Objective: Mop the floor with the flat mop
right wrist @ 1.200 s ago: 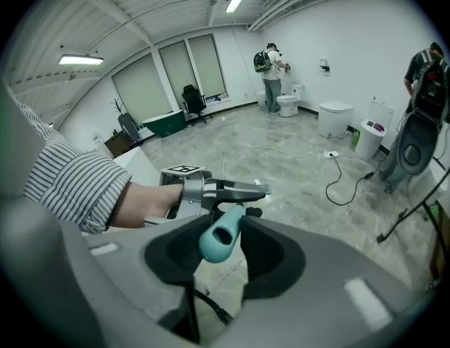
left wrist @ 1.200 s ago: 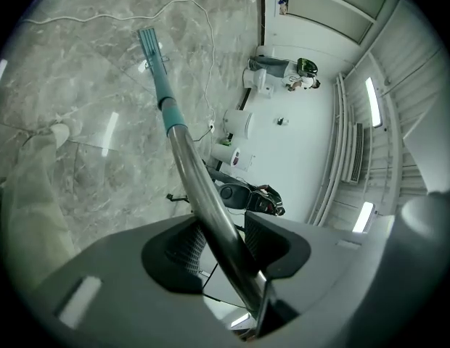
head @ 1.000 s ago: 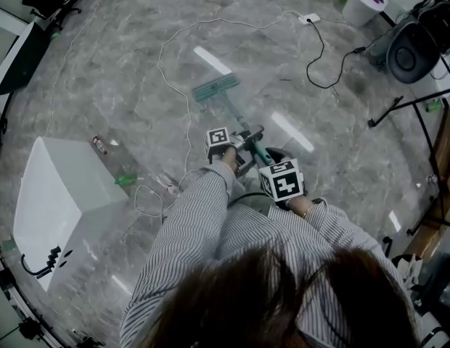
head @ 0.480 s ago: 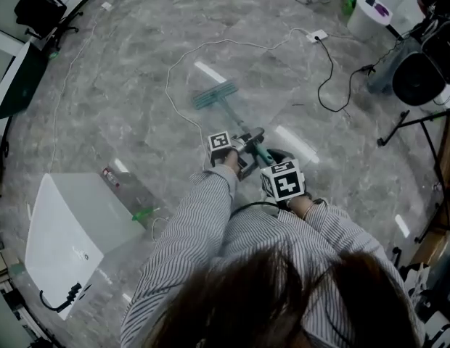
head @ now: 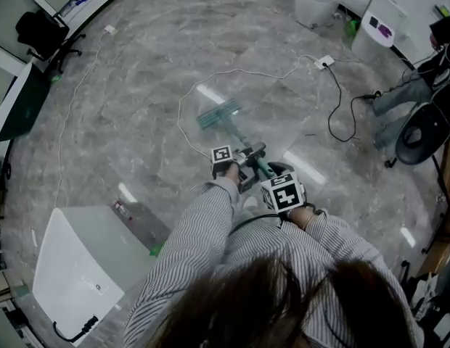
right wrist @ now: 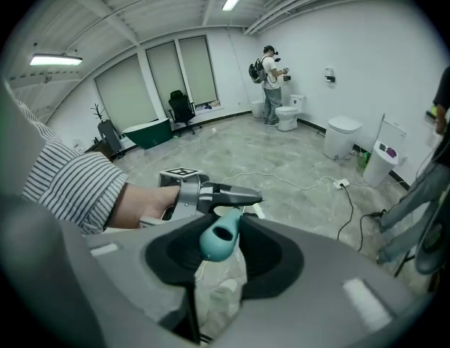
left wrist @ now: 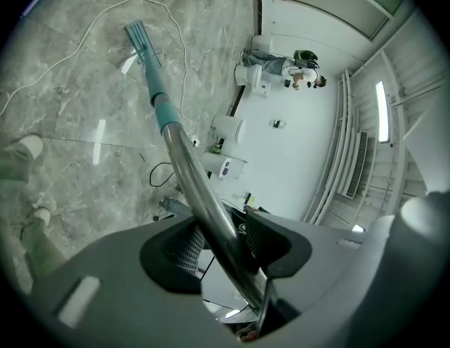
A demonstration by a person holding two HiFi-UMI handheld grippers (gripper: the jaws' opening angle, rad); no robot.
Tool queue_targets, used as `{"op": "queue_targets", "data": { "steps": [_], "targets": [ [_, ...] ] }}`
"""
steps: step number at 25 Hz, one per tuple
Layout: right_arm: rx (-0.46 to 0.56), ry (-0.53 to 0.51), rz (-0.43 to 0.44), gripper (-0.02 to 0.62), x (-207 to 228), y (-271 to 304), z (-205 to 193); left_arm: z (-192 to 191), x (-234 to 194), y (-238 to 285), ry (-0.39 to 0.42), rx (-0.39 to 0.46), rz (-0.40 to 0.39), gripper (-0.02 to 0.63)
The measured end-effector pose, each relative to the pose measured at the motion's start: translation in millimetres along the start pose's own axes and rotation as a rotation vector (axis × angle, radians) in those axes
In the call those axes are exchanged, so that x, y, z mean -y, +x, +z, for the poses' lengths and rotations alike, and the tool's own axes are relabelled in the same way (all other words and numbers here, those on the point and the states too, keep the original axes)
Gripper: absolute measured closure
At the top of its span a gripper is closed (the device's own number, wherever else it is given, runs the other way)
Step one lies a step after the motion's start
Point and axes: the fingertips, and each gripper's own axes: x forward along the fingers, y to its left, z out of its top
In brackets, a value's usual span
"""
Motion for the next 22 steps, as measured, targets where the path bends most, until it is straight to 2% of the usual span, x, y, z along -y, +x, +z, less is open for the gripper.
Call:
{"op": "queue_targets", "data": {
  "steps": [7, 14, 17, 22],
  "targets": [
    [-0.012, -0.030, -0.012, 0.477, -17.3, 17.6, 10.4, 24.8, 2.2, -16.8, -0.019, 0.041, -0.021, 0.428],
    [-0.024, 0.007, -0.019, 0.479, -13.4, 17.4, -4.0, 26.0, -21.8, -17.1, 0.005, 0.057, 0.019, 0.434],
    [-0.033, 0.031, -0.014, 0.480, -7.9, 10.6, -16.4, 15.6, -30.4, -12.9, 0.027, 0.053, 0.037, 0.433],
    [-0.043, 0.026, 0.001, 0.480, 3.5, -17.3, -45.4, -23.2, -43.3, -4.1, 0.029, 0.047, 0.042, 0.433]
  ]
}}
